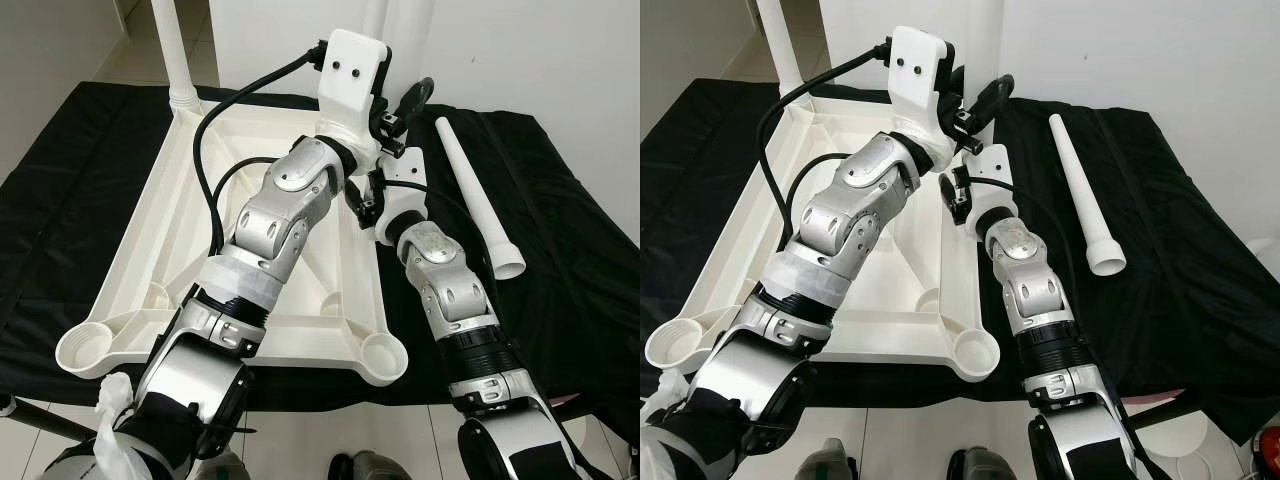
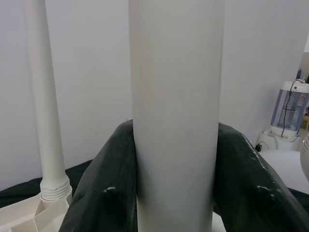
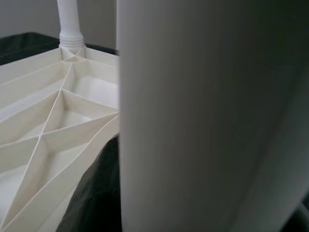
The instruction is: Building children table
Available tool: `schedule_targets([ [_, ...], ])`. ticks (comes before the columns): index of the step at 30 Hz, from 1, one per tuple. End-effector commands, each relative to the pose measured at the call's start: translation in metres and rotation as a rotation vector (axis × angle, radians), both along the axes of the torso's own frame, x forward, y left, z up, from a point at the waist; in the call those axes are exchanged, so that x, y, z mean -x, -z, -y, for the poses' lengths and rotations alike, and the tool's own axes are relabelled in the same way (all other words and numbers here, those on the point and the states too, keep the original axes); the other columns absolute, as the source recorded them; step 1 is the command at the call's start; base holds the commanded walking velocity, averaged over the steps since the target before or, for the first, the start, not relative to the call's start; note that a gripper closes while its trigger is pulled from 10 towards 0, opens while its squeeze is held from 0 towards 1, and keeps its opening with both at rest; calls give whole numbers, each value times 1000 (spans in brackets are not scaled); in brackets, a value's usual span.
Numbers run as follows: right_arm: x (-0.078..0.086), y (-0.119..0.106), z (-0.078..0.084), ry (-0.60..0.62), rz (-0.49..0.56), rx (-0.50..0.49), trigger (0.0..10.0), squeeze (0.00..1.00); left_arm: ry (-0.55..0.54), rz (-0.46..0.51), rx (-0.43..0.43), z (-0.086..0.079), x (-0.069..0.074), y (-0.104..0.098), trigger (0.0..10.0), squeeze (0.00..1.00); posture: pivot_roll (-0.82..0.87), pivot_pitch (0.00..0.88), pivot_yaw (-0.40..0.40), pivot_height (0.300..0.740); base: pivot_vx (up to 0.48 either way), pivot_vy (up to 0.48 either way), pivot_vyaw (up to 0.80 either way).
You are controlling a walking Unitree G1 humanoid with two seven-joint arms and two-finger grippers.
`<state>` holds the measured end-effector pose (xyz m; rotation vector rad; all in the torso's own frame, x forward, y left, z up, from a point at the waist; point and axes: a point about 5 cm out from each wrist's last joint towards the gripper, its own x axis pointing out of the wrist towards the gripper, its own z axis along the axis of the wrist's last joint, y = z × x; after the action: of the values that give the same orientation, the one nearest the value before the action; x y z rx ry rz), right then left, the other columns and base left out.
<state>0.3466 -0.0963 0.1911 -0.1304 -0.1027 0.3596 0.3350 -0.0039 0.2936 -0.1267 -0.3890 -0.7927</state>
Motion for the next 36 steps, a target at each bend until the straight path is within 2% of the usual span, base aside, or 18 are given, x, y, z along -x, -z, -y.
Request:
schedule_targets([
  [1,2,6,-1,-11,-27,-3,0,0,32,61,27,5,7,-13,10000,0,80,0,-47,740,0,0,0],
  [12,1,4,3,34,-32,-63,0,0,49,78,3,9,11,-11,10000,0,80,0,-45,740,0,0,0],
  [14,1,3,5,47,-32,-78,0,0,66,65,19,9,11,-10,10000,0,80,0,-45,740,0,0,0],
  [15,0,3,5,53,-31,-89,1020,0,92,47,51,9,12,-10,10000,1000,80,0,-45,740,0,0,0],
  [16,0,2,6,63,-31,-105,10000,0,111,39,71,9,14,-10,10000,1000,79,0,-45,740,0,0,0],
  [23,-3,-1,15,116,-43,-186,10000,0,134,33,55,7,17,-7,10000,1000,73,0,-42,740,0,0,0],
  [24,-3,0,18,133,-47,-199,10000,0,150,27,80,4,19,-7,10000,0,72,0,-43,740,0,0,0],
  [25,-3,0,20,144,-50,-207,10000,0,161,25,99,2,20,-8,10000,0,72,0,-43,740,0,0,0],
  [26,-4,1,24,170,-52,-231,10000,0,175,-2,163,-3,21,-9,10000,0,72,0,-42,740,0,0,0],
  [28,-4,1,24,170,-52,-231,10000,0,175,-2,163,-3,21,-9,10000,0,72,0,-42,740,0,0,0],
  [30,-4,1,29,204,-51,-268,10000,0,184,-60,265,-13,21,-8,10000,0,73,0,-42,740,0,0,0],
  [31,-4,1,31,215,-50,-275,10000,0,186,-75,289,-17,21,-6,10000,0,73,0,-40,740,0,0,0],
  [36,-4,1,33,242,-40,-291,10000,0,168,-98,292,-25,20,0,10000,0,76,0,-42,740,0,0,0],
])
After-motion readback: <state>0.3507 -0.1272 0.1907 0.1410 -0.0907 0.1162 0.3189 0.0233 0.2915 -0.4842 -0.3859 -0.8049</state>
